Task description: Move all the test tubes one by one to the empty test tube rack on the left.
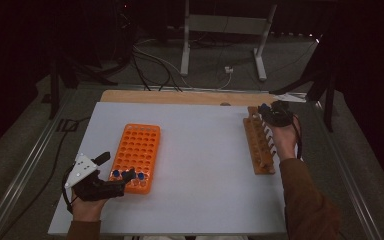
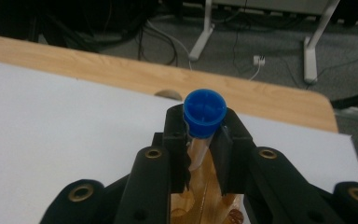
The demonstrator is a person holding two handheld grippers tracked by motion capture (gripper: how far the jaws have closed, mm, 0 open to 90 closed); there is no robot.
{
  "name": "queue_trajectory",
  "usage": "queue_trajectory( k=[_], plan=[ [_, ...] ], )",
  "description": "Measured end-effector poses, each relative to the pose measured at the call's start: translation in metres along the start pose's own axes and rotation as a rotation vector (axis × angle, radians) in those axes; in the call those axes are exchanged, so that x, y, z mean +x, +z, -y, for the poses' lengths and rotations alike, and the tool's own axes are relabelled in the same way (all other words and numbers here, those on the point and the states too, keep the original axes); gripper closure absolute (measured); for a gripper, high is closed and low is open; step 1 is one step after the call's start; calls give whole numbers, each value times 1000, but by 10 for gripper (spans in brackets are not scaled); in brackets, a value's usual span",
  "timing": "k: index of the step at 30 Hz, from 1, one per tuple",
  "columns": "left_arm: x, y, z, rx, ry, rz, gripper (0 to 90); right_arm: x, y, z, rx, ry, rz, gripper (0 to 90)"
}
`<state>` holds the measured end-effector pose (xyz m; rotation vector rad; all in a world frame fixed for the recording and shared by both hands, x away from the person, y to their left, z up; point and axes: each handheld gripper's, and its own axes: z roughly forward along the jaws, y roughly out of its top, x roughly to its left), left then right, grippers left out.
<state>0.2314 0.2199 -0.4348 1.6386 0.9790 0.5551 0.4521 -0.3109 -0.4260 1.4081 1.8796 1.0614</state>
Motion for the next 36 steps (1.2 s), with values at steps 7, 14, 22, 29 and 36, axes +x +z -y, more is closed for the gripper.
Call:
queue_trajectory(
  k=[7,14,22,29,36],
  plan=[
    [-2,2,-1,-6,-3,7,11,0,-22,-8,-72,-41,-5,769],
    [-7,4,-5,-10,7,14,11,6,-47,-15,-142,-95,-8,769],
    [-22,12,-15,-10,40,25,11,21,-67,-8,-164,-109,-96,769],
    [-38,29,-23,10,70,36,11,45,-77,7,-160,-87,-199,769],
    [-54,46,-28,22,86,62,11,63,-87,20,-167,-70,-264,768]
  ],
)
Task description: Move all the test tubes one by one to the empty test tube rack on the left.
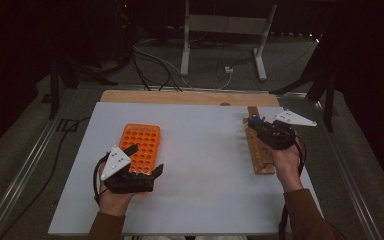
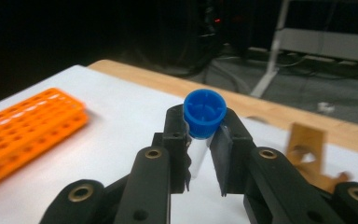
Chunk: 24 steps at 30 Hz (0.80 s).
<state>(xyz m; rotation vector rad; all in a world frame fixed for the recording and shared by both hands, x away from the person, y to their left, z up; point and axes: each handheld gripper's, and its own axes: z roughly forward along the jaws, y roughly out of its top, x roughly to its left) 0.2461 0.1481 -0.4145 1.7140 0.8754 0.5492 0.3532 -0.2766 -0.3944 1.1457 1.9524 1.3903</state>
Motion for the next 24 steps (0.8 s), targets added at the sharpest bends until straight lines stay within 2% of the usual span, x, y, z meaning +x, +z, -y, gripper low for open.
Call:
queue_trajectory(
  k=[10,15,24],
  plan=[
    [-17,19,-5,18,24,15,11,18,-3,16,39,1,-93,767],
    [-25,27,-8,20,31,21,11,26,-4,16,63,-14,-122,767],
    [-46,46,-9,42,67,50,11,45,-9,13,74,-24,-210,767]
  ],
)
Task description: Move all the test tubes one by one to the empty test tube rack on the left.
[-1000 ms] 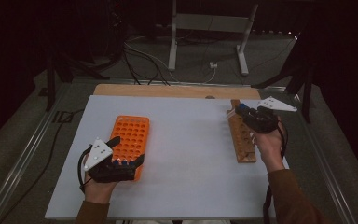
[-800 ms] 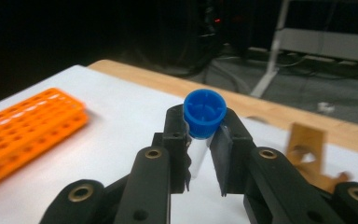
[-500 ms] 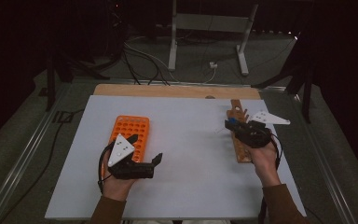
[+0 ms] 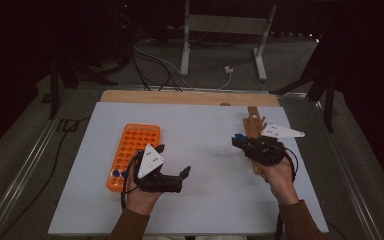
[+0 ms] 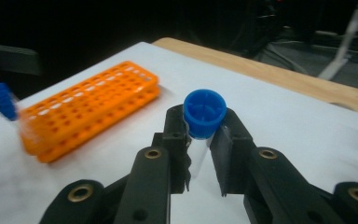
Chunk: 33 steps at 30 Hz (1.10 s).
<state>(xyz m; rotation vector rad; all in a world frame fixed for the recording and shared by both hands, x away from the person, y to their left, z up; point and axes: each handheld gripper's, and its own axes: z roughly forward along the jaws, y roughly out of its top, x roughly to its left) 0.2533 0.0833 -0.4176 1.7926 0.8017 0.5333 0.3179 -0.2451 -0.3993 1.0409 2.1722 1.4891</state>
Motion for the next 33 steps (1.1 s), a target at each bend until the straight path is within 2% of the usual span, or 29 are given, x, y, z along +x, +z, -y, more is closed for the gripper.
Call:
queue_trajectory(
  k=[8,15,19,22,25,27,33],
  plan=[
    [-18,17,-2,22,35,18,24,16,2,1,32,7,-88,767],
    [-33,34,-5,37,73,21,98,35,3,-3,41,-23,-146,766],
    [-40,44,-6,37,93,20,211,43,7,-3,48,-27,-182,766],
    [-45,51,-5,38,115,14,357,46,10,-2,56,-21,-203,765],
    [-48,55,-4,43,131,29,464,46,12,-1,60,-5,-230,765],
    [-49,57,-4,36,128,43,520,45,12,-1,60,11,-246,765],
    [-51,57,-4,25,142,76,681,46,13,-1,68,12,-255,765]
  ],
)
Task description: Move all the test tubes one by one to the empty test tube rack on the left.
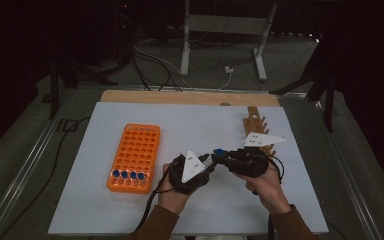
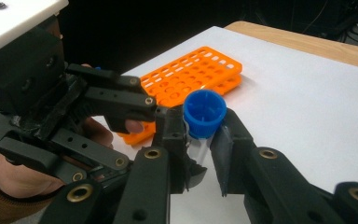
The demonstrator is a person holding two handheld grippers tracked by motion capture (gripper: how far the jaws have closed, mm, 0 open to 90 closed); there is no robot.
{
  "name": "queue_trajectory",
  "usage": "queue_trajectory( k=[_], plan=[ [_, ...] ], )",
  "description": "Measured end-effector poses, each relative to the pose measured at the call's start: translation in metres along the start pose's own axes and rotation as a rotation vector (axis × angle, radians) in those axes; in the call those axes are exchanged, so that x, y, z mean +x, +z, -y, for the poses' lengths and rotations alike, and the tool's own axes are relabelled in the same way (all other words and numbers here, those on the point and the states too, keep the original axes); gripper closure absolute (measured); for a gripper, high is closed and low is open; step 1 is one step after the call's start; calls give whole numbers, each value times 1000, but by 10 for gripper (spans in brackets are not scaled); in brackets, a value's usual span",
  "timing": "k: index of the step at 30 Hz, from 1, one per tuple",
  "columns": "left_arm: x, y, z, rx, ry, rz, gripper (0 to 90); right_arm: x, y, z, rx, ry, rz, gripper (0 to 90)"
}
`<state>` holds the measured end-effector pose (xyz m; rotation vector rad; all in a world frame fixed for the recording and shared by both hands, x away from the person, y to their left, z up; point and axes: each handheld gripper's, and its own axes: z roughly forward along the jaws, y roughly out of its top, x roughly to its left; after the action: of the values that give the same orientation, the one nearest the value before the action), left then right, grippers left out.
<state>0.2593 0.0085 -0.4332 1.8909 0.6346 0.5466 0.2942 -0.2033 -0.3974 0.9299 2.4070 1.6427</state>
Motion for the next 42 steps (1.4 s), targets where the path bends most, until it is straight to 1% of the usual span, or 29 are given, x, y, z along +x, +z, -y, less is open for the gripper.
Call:
queue_trajectory(
  k=[2,4,8,11,15,18,20,24,25,27,29,31,33,36,42],
  plan=[
    [0,0,0,-1,2,2,728,0,0,0,1,0,-1,765],
    [0,0,0,-3,2,6,754,0,1,0,2,2,-4,765],
    [0,0,0,-5,2,20,777,-1,1,0,4,2,-6,752],
    [2,0,0,0,-7,17,778,-2,0,0,-6,-4,-5,637],
    [7,1,1,17,-26,-5,778,-7,-3,-1,-19,1,-11,509],
    [13,0,3,24,-62,-24,779,-11,-6,-1,-24,15,-10,424],
    [16,-1,4,22,-72,-30,779,-14,-7,-1,-23,22,7,355],
    [19,-4,4,20,-84,-43,779,-17,-8,-1,-22,26,56,240],
    [20,-5,3,17,-92,-46,779,-18,-8,-1,-21,27,68,211],
    [23,-8,3,11,-104,-47,779,-19,-8,-1,-12,24,110,154],
    [24,-12,3,7,-113,-51,779,-20,-9,0,-4,19,147,141],
    [26,-16,2,7,-118,-57,779,-23,-10,0,-4,22,165,99],
    [31,-20,3,7,-121,-68,779,-26,-12,0,-4,21,186,70],
    [40,-27,4,-7,-153,-79,779,-31,-14,1,-10,28,212,31],
    [52,-41,5,-31,-192,-95,779,-40,-18,7,-14,41,250,0]
  ],
)
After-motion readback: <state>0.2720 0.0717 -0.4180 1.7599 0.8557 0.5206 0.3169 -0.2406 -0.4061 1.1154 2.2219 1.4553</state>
